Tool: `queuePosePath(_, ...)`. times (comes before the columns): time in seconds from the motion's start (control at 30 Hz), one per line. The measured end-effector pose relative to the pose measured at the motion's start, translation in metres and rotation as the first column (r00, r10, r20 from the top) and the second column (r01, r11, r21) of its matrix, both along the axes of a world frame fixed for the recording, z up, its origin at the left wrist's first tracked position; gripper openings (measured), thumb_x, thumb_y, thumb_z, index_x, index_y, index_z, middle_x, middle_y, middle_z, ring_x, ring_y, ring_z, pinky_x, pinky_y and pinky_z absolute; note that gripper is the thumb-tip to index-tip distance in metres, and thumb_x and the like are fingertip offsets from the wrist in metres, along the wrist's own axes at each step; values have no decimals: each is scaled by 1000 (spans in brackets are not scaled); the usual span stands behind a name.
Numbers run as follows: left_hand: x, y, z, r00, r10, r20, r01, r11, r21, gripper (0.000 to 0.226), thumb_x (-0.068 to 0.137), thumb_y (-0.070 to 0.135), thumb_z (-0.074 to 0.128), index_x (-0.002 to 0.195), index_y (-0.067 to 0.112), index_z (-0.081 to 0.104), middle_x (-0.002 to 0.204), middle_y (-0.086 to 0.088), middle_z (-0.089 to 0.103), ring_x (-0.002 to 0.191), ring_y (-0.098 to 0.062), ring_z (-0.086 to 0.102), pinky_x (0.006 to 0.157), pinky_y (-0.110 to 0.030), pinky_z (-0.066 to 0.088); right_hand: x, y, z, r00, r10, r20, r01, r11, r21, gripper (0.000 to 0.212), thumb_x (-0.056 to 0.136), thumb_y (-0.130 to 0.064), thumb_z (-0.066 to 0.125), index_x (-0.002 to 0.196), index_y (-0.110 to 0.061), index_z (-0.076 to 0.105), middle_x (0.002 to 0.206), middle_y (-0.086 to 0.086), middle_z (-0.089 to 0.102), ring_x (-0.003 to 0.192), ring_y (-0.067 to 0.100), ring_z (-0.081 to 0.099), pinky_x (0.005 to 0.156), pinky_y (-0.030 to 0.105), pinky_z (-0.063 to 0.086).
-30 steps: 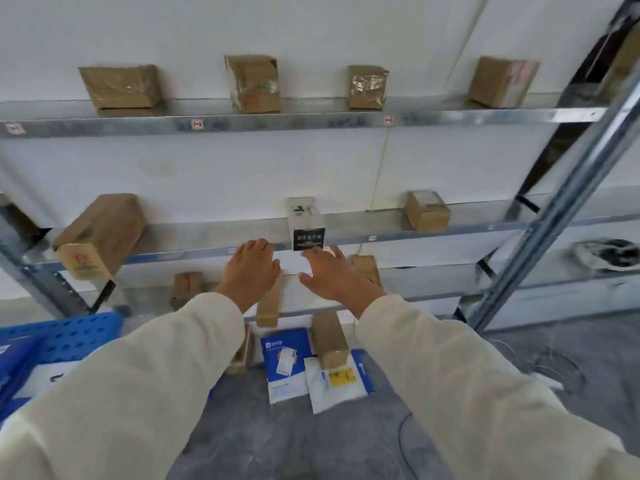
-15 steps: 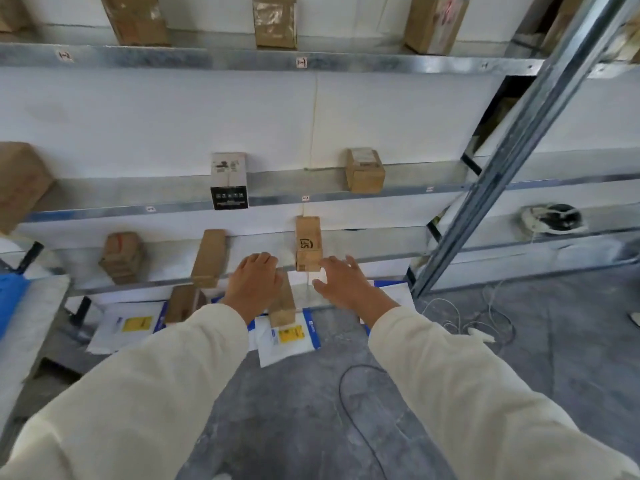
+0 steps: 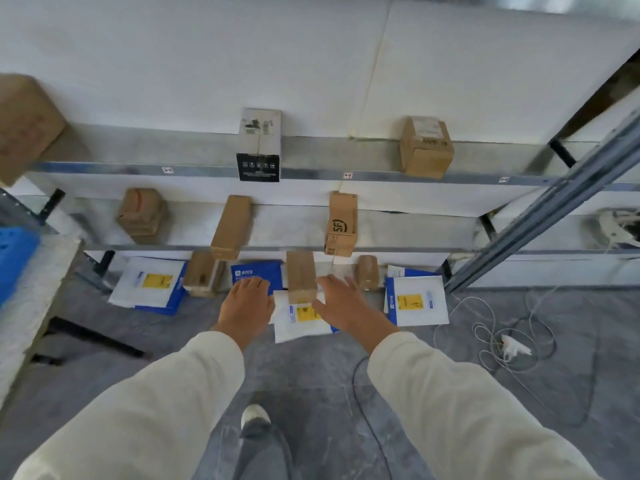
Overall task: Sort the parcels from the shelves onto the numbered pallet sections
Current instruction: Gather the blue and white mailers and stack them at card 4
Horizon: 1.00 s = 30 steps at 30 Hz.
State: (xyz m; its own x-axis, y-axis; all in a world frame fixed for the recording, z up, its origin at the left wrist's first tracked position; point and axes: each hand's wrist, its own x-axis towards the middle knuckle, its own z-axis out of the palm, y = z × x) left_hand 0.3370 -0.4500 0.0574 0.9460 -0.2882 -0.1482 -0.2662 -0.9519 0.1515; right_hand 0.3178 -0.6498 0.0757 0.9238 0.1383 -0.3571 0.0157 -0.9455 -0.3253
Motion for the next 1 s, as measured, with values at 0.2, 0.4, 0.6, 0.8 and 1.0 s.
queuePosePath(0.2, 42, 52, -33, 994, 90, -70, -91, 996, -11, 35, 99, 28, 44, 130, 14, 51, 127, 0, 55, 118, -17, 49, 103, -29, 38, 63, 67, -39, 996, 45, -73, -44, 999, 13, 45, 94, -36, 46, 134, -16, 46, 134, 7, 54, 123, 30, 48, 107, 41, 28)
queuePosePath(0.4, 74, 123, -78, 960, 228, -162, -233, 972, -13, 33, 99, 32, 41, 127, 17, 49, 127, -1, 54, 118, -17, 48, 105, -31, 39, 117, 144, -85, 984, 139, -113, -136, 990, 35, 46, 95, -36, 48, 135, -13, 47, 133, 8, 53, 123, 30, 47, 103, 38, 33)
queuePosePath(0.6, 101, 188, -125, 916, 335, -219, -332, 942, 54, 32, 98, 29, 42, 126, 17, 48, 128, -1, 52, 120, -19, 45, 105, -30, 36, 163, 214, -136, 936, 294, -191, -285, 956, 76, 48, 97, -34, 45, 139, -13, 42, 138, 8, 49, 124, 29, 44, 108, 39, 27)
queuePosePath(0.8, 125, 245, -171, 865, 442, -237, -437, 896, 76, 35, 97, 28, 40, 129, 16, 47, 131, 0, 50, 124, -18, 42, 108, -29, 30, 221, 283, -189, 877, 418, -237, -398, 908, 128, 52, 97, -36, 46, 143, -15, 36, 142, 8, 45, 128, 30, 42, 108, 39, 30)
queuePosePath(1.0, 176, 283, -235, 777, 577, -250, -565, 815, 125, 24, 98, 25, 42, 114, 15, 55, 118, 0, 56, 116, -18, 50, 101, -29, 40, 265, 331, -263, 856, 471, -212, -435, 879, 194, 50, 96, -40, 46, 139, -16, 41, 139, 6, 48, 128, 28, 45, 105, 39, 35)
